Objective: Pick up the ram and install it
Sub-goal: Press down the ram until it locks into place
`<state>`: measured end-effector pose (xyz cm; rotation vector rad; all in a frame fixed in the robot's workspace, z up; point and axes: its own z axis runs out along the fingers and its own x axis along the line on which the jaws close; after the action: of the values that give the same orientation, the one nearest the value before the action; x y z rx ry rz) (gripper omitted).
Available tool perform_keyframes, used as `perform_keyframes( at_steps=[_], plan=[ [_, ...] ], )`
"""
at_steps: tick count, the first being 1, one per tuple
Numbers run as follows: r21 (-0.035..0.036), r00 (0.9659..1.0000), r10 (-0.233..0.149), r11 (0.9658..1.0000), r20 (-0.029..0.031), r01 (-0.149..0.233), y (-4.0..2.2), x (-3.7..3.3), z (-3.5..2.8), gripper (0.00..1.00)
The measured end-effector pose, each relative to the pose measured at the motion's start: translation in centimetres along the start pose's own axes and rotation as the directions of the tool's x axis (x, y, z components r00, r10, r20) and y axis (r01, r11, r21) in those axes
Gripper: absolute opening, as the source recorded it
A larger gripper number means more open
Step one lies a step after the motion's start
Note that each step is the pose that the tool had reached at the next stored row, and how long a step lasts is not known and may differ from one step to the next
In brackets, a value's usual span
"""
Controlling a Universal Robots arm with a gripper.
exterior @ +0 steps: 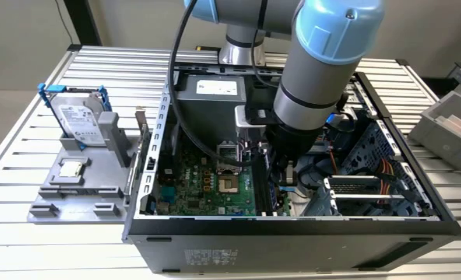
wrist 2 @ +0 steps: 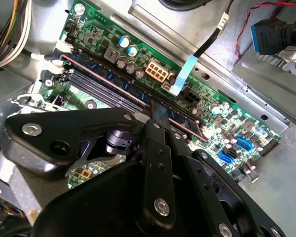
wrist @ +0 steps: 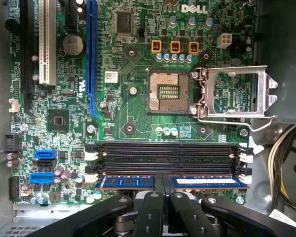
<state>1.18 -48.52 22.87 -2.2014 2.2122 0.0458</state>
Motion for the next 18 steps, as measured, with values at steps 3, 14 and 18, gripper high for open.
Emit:
perform_keyframes(
  at_steps=[3, 14, 18],
  plan=[
    [0.0, 1.0, 0.0, 1.0, -0.0002, 0.0, 0.0, 0.02, 0.3, 0.0],
    [-0.0001, 1.0, 0.0, 1.0, -0.0004, 0.0, 0.0, 0.03, 0.75, 0.0],
    [-0.0001, 1.0, 0.0, 1.0, -0.0004, 0.0, 0.0, 0.03, 0.78, 0.0]
  ],
)
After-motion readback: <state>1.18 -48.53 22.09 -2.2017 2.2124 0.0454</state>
